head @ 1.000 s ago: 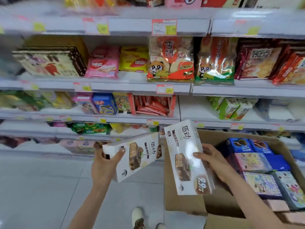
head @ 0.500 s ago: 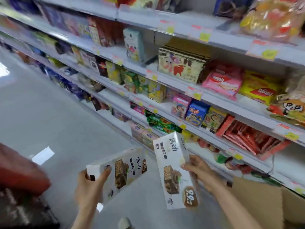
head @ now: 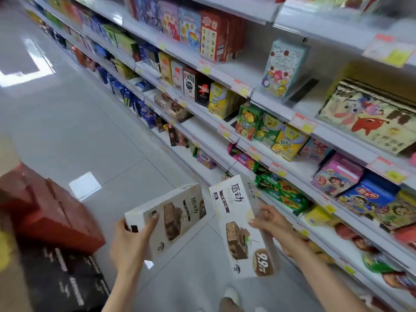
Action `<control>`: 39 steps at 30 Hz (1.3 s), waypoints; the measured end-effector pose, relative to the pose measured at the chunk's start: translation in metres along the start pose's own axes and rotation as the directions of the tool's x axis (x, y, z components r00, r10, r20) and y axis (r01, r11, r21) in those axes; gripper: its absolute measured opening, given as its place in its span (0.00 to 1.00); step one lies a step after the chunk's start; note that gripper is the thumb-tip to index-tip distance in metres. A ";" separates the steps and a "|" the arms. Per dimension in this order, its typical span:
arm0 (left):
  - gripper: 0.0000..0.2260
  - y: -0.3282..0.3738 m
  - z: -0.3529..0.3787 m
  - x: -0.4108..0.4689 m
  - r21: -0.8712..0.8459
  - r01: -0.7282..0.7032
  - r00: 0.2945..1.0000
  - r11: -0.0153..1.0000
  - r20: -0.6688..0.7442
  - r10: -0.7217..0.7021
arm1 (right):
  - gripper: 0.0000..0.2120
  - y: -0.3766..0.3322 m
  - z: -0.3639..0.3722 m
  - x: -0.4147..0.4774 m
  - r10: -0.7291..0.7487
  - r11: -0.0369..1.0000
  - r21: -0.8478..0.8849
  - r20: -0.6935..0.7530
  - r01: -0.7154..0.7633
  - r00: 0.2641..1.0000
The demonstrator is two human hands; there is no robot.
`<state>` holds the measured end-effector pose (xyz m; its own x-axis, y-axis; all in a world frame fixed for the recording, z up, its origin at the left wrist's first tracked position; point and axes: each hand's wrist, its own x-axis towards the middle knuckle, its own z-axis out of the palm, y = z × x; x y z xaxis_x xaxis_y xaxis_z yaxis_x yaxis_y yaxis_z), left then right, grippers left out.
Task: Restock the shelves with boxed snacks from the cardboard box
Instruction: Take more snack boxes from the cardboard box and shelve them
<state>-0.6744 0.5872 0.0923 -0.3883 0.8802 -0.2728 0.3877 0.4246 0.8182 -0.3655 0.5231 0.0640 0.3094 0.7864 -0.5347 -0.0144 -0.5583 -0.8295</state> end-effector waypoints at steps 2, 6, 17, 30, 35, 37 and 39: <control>0.29 0.005 0.002 0.026 -0.011 0.012 1.000 1.000 0.001 -0.012 | 0.21 -0.008 0.011 0.017 0.006 1.000 0.000 -0.001 -0.006 1.000; 0.29 0.026 0.015 0.083 -0.028 0.025 1.000 0.999 0.014 -0.024 | 0.25 -0.027 0.031 0.061 0.015 1.000 -0.010 -0.011 -0.015 1.000; 0.26 0.082 0.038 0.249 0.153 -0.038 0.999 0.988 0.027 0.035 | 0.22 -0.095 0.110 0.209 0.058 0.998 -0.015 -0.062 -0.059 0.996; 0.30 0.131 0.078 0.461 0.225 -0.201 0.970 0.953 0.182 0.162 | 0.34 -0.145 0.181 0.333 0.073 0.938 -0.315 -0.233 -0.146 0.970; 0.31 0.148 0.105 0.522 0.255 -0.267 0.945 0.929 0.260 0.200 | 0.35 -0.146 0.219 0.370 -0.096 0.832 -0.540 -0.361 -0.124 0.928; 0.31 0.150 0.115 0.538 0.263 -0.278 0.939 0.924 0.278 0.204 | 0.38 -0.142 0.232 0.392 -0.219 0.732 -0.674 -0.366 -0.096 0.904; 0.32 0.147 0.126 0.551 0.263 -0.290 0.935 0.920 0.283 0.213 | 0.39 -0.135 0.237 0.423 -0.344 0.629 -0.776 -0.338 -0.052 0.876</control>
<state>-0.7258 1.1612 -0.0010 -0.0438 0.9736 -0.2239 0.6893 0.1917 0.6986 -0.4576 0.9941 -0.0883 0.5973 0.7917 -0.1280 0.7124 -0.5971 -0.3686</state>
